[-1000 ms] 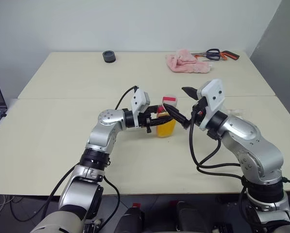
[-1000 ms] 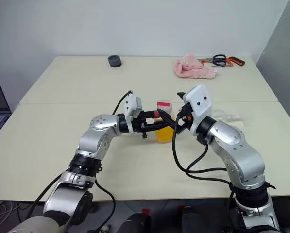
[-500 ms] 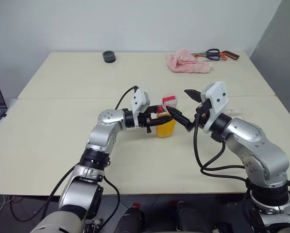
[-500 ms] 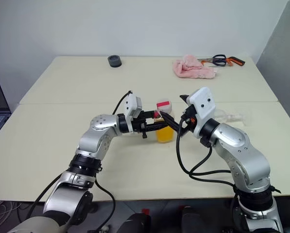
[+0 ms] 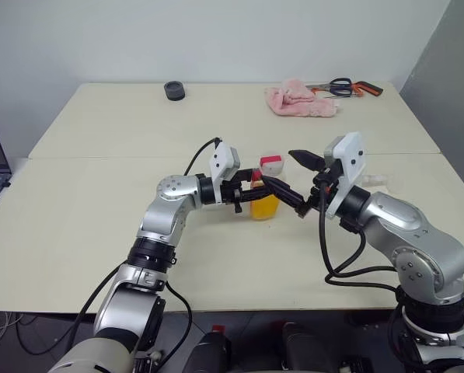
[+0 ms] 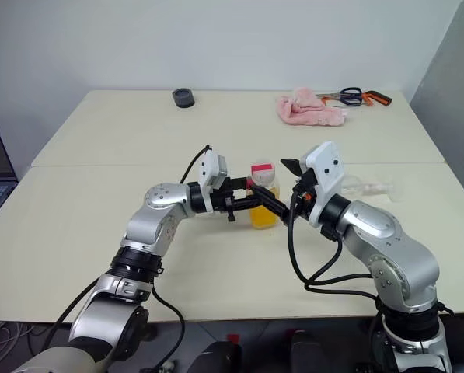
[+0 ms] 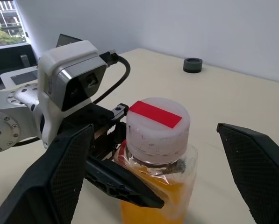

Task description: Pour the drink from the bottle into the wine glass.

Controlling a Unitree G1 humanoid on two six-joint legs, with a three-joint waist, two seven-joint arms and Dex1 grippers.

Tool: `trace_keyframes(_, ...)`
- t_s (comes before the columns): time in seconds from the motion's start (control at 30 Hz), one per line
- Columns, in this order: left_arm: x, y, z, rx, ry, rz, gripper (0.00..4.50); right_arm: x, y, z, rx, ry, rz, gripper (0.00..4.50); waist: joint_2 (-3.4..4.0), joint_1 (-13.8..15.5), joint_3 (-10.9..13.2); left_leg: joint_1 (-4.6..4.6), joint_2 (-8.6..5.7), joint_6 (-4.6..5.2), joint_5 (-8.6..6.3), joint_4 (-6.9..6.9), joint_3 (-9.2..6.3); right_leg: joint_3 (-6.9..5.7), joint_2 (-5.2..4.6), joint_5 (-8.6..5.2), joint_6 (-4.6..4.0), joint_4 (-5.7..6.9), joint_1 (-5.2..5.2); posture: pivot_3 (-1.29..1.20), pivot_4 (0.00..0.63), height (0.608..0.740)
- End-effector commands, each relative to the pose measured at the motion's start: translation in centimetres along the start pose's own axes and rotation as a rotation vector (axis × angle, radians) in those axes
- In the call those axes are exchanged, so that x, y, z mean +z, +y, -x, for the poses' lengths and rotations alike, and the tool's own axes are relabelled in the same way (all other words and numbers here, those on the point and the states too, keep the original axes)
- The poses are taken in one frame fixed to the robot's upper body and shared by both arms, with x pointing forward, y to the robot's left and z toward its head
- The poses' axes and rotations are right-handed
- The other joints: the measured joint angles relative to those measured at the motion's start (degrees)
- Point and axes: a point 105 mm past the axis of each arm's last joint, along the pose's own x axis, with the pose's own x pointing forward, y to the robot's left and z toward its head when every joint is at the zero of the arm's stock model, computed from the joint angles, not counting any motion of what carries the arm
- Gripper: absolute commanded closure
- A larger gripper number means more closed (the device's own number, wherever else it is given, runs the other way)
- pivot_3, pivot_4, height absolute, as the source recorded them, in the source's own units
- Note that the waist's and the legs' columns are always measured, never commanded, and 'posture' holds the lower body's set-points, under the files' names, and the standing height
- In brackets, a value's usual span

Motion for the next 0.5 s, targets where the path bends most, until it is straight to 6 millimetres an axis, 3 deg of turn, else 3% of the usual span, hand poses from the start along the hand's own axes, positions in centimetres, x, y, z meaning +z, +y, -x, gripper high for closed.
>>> trace_keyframes(0.03,1.5,0.0,-0.1,-0.011,-0.039,-0.059,2.83,1.3,0.2,-0.7,0.001,-0.045,0.038,0.00,0.00,-0.02,0.00,0.00,0.00,0.00,0.00,0.00,0.00,0.00,0.00,0.00,0.00,0.00,0.00,0.00,0.150,0.740)
trace_keyframes(0.5,1.5,0.0,0.0,-0.006,-0.041,-0.063,2.83,1.3,0.5,-1.8,0.022,-0.051,0.044,0.00,0.00,0.00,0.00,0.00,0.00,0.00,0.00,0.00,0.00,0.00,0.00,0.00,0.00,0.00,0.00,0.00,0.150,0.740)
